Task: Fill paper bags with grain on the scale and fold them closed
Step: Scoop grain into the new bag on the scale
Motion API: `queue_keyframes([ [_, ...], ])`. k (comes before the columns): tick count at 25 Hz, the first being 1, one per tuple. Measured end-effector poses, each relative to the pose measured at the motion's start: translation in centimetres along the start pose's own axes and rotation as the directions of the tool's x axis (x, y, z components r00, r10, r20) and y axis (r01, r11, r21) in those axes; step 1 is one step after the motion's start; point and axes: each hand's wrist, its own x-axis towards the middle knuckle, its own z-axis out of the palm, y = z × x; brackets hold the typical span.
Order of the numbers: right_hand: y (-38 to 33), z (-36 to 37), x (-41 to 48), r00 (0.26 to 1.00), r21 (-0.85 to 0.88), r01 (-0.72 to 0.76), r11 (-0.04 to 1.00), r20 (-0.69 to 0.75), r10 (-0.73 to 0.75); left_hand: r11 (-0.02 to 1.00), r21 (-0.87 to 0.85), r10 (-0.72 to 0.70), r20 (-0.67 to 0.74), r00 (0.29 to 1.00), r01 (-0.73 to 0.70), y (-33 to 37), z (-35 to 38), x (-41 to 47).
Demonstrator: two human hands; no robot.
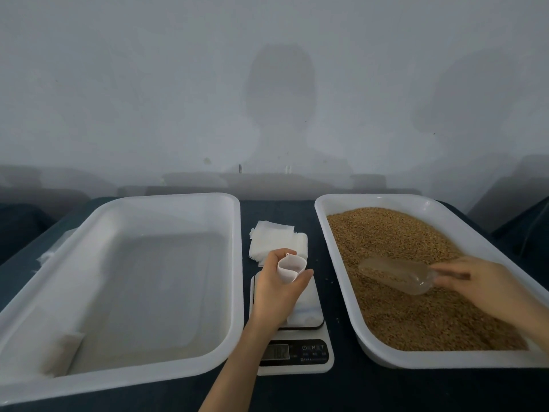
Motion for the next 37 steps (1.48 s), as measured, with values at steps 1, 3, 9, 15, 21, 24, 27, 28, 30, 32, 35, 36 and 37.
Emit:
queue_keyframes([
  [1, -0.2, -0.1, -0.1, 1.000, 0.016, -0.003, 1.000, -0.007, 0.003, 1.000, 0.000, -0.003, -0.001, 1.000, 0.003, 0.0, 0.0, 0.0],
  [3, -0.8, -0.5, -0.4, 0.999, 0.053, 0.001, 0.999, -0.033, 0.001, 1.000, 0.004, -0.010, -0.001, 1.000, 0.010, 0.0, -0.2, 0.0],
  [9, -5.0, -2.5, -0.1, 0.985, 0.061, 0.111, 0.992, -0.136, -0.102, 0.997, 0.035, -0.064, 0.040, 0.997, 0.063, -0.2, -0.4, 0.0],
  [15, -11.1, -2.9, 1.7, 0.925, -0.003, 0.365, 0.931, -0.113, -0.363, 0.997, -0.017, -0.068, 0.074, 0.995, 0.070, 0.2, -0.4, -0.1],
  [21, -12.2, -2.0, 3.9, 0.884, -0.196, 0.444, 0.874, -0.061, -0.463, 0.998, -0.024, -0.058, 0.105, 0.993, 0.061, 0.3, -0.4, 0.1],
  [24, -12.5, -2.1, 3.8, 0.868, -0.251, 0.459, 0.852, -0.079, -0.491, 0.996, -0.031, -0.083, 0.100, 0.991, 0.087, 0.5, -0.4, 0.2],
  [27, -13.2, -2.4, 3.8, 0.842, -0.331, 0.480, 0.812, -0.087, -0.533, 0.995, -0.026, -0.093, 0.107, 0.990, 0.096, 0.7, -0.1, 0.3],
  [28, -13.5, -2.5, 3.8, 0.840, -0.357, 0.480, 0.801, -0.078, -0.538, 0.996, -0.015, -0.088, 0.114, 0.990, 0.091, 0.7, 0.0, 0.3],
  [30, -14.0, -2.9, 3.9, 0.839, -0.390, 0.483, 0.784, -0.049, -0.542, 0.997, 0.011, -0.072, 0.124, 0.990, 0.071, 0.7, 0.2, 0.3],
  [32, -14.6, -3.3, 3.9, 0.844, -0.414, 0.486, 0.770, -0.005, -0.536, 0.998, 0.020, -0.055, 0.122, 0.991, 0.053, 0.7, 0.2, 0.4],
  [35, -15.8, -4.0, 4.1, 0.838, -0.476, 0.502, 0.722, 0.064, -0.541, 0.999, 0.016, -0.045, 0.118, 0.992, 0.043, 0.7, 0.3, 0.4],
  [36, -16.3, -4.2, 4.1, 0.835, -0.505, 0.505, 0.700, 0.083, -0.543, 0.999, 0.011, -0.039, 0.115, 0.993, 0.038, 0.8, 0.3, 0.5],
  [37, -16.7, -4.3, 4.1, 0.832, -0.530, 0.508, 0.679, 0.096, -0.547, 0.999, 0.007, -0.033, 0.110, 0.993, 0.032, 0.8, 0.3, 0.4],
])
